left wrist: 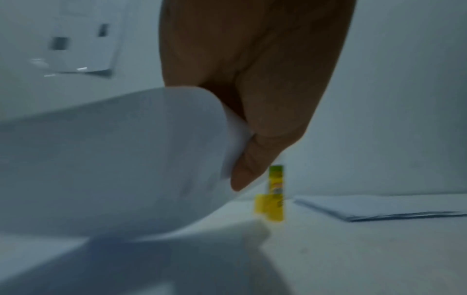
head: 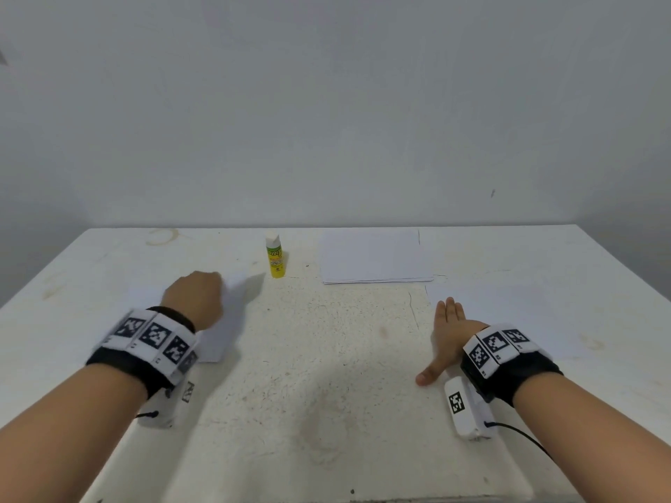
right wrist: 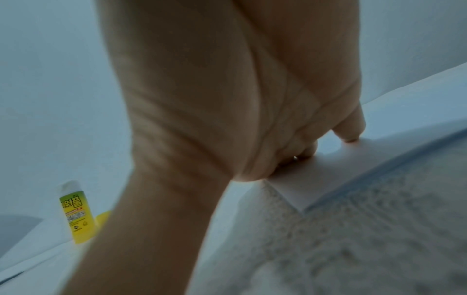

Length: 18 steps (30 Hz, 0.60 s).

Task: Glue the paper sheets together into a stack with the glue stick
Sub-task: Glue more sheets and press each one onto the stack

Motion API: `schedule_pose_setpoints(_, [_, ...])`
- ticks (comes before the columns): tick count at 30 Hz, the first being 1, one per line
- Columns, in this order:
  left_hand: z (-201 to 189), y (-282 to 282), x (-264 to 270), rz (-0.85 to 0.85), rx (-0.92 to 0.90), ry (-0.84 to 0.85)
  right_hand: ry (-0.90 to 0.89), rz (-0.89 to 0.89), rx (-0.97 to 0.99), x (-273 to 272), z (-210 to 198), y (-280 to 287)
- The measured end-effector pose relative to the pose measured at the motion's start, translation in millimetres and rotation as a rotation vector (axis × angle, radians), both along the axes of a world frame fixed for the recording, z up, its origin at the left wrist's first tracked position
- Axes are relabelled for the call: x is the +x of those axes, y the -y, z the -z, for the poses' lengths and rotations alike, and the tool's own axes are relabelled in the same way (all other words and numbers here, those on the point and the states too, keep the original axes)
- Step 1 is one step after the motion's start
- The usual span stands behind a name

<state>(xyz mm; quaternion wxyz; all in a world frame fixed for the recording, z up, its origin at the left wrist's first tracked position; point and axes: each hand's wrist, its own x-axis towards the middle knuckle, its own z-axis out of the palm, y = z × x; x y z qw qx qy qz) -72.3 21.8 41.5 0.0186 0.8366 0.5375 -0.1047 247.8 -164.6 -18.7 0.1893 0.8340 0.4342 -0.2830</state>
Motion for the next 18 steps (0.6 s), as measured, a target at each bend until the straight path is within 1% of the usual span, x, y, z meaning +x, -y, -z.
schedule_pose_setpoints(4, [-12,47,60,0.174,-0.055,0.017,0.018,-0.001,0.007,1,2,-1])
schedule_pose_setpoints(6, [-4,68,89,0.235,-0.141,0.060,0.021,-0.003,0.014,1,3,0])
schedule_pose_setpoints(9, [15,86,119,0.256,-0.282,0.065,0.026,-0.018,0.028,2,2,1])
schedule_pose_setpoints(11, [25,89,127,0.278,-0.324,0.019,0.030,-0.041,0.036,3,-4,1])
schedule_pose_setpoints(14, [28,88,126,0.335,-0.391,-0.073,-0.006,-0.073,0.057,12,-17,-5])
schedule_pose_setpoints(18, [23,75,115,0.438,-0.397,-0.172,-0.040,-0.042,0.200,25,-27,-11])
